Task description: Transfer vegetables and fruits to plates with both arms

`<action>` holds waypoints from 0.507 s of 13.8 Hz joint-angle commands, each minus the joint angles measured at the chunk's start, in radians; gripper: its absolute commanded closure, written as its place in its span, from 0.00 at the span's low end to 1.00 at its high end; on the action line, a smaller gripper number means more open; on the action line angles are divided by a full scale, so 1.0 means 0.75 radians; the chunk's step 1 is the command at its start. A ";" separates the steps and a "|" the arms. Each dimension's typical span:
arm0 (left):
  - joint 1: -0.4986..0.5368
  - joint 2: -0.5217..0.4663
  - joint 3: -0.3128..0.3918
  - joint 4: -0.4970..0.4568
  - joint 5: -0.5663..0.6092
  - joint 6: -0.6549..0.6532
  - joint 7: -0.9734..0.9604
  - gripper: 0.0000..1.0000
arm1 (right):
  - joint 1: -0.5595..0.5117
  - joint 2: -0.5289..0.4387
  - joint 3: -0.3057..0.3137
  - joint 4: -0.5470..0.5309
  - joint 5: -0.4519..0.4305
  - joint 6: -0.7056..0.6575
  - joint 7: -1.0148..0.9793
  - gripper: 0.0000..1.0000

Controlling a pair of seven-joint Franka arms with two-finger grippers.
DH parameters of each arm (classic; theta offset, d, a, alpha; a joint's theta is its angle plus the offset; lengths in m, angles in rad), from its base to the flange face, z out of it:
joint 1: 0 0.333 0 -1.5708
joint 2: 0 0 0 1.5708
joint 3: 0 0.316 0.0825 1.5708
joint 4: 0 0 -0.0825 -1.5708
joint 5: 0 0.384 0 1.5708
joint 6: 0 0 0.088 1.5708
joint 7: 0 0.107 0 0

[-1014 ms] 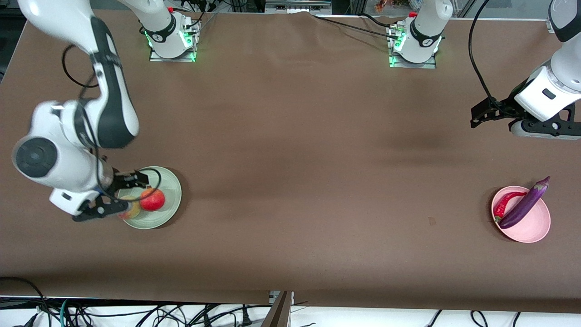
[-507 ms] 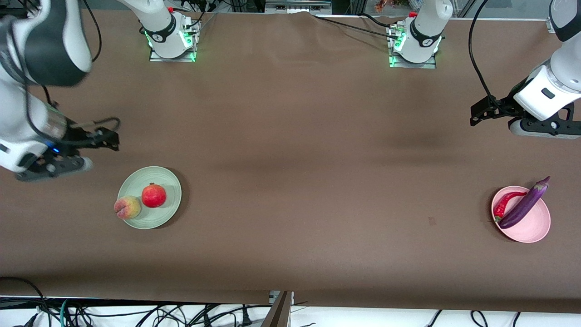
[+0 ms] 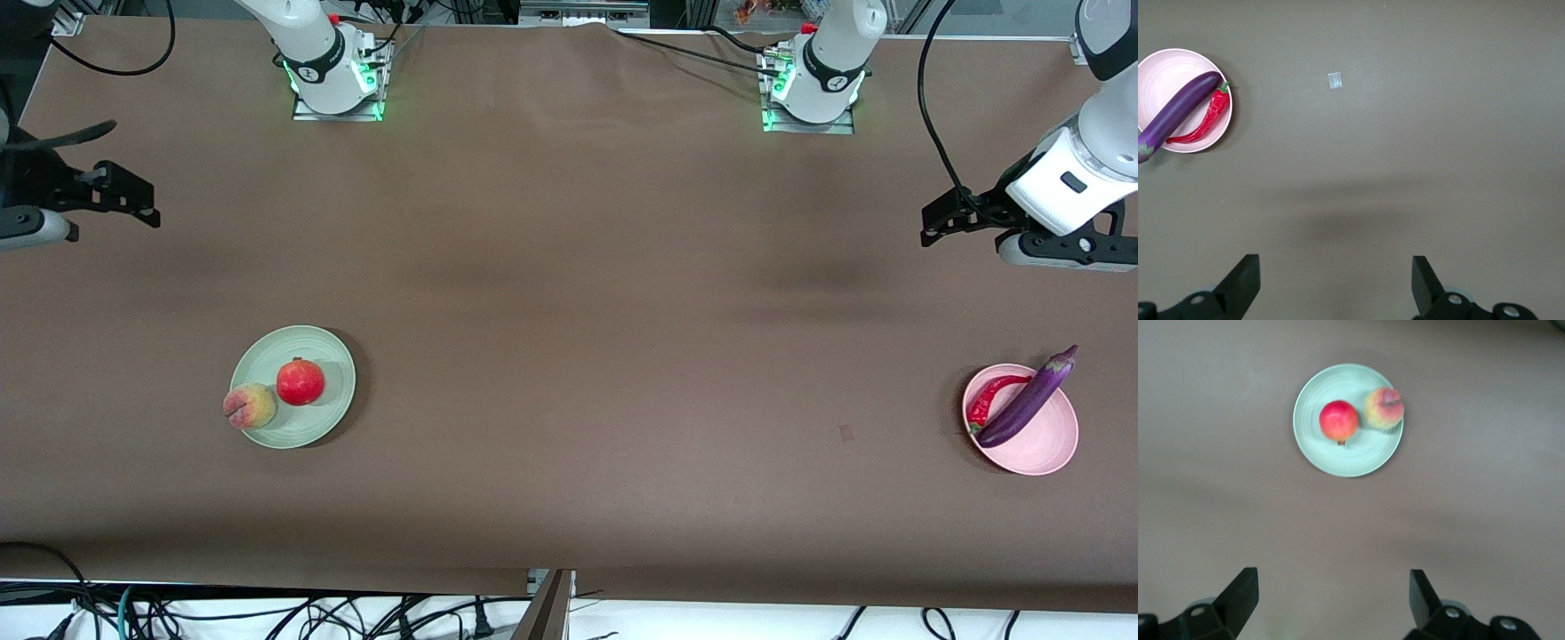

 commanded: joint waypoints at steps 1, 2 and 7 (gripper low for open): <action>-0.015 0.023 0.005 0.055 0.022 -0.027 -0.012 0.00 | -0.040 -0.083 0.061 -0.097 -0.016 -0.018 0.099 0.00; -0.015 0.025 0.005 0.058 0.022 -0.027 -0.012 0.00 | -0.040 -0.088 0.061 -0.099 -0.012 -0.040 0.103 0.00; -0.015 0.025 0.003 0.058 0.022 -0.029 -0.014 0.00 | -0.038 -0.008 0.046 0.009 -0.016 -0.098 0.089 0.00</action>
